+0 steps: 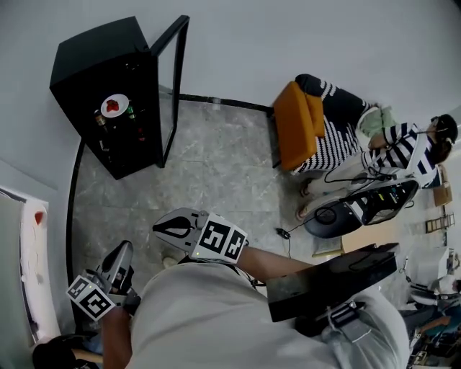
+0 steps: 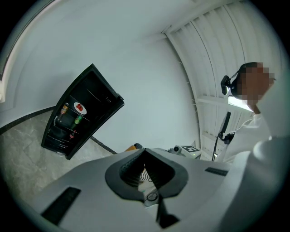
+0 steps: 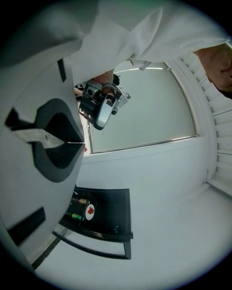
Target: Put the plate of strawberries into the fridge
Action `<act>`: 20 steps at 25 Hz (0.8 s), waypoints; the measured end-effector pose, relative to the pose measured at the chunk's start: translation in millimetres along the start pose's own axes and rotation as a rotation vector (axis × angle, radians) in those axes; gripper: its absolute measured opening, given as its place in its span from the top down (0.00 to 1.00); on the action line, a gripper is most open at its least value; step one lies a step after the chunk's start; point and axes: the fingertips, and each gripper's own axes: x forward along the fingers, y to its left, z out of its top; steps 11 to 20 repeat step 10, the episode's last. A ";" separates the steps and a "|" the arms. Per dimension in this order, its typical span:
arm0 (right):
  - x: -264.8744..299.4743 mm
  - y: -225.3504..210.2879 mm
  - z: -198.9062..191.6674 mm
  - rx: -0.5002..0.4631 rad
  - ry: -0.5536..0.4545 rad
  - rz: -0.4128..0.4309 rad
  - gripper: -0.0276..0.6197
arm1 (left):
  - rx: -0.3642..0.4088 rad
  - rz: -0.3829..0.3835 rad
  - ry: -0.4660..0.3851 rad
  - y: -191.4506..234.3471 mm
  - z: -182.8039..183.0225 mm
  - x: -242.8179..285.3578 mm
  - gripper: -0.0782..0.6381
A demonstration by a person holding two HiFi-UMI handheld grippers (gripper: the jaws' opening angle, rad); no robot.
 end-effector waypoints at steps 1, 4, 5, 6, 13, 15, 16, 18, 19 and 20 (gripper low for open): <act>-0.7 1.9 -0.1 -0.005 -0.001 -0.006 0.93 | 0.006 -0.006 0.004 -1.0 -0.8 -0.4 0.87; -1.5 -9.9 6.0 -0.010 -0.001 -0.010 0.93 | 0.020 -0.011 0.015 3.7 9.2 10.3 0.87; -0.6 -19.1 9.9 -0.009 0.005 -0.003 0.93 | 0.017 -0.006 0.016 8.0 16.3 17.1 0.87; 0.9 -30.4 14.5 -0.006 0.012 0.006 0.93 | 0.010 0.001 0.018 12.9 24.6 25.1 0.87; 7.9 -76.9 33.9 0.008 0.039 0.031 0.93 | -0.023 0.017 0.024 31.3 57.5 56.8 0.87; 7.9 -76.9 33.9 0.008 0.039 0.031 0.93 | -0.023 0.017 0.024 31.3 57.5 56.8 0.87; 7.9 -76.9 33.9 0.008 0.039 0.031 0.93 | -0.023 0.017 0.024 31.3 57.5 56.8 0.87; 7.9 -76.9 33.9 0.008 0.039 0.031 0.93 | -0.023 0.017 0.024 31.3 57.5 56.8 0.87; 7.9 -76.9 33.9 0.008 0.039 0.031 0.93 | -0.023 0.017 0.024 31.3 57.5 56.8 0.87; 7.9 -76.9 33.9 0.008 0.039 0.031 0.93 | -0.023 0.017 0.024 31.3 57.5 56.8 0.87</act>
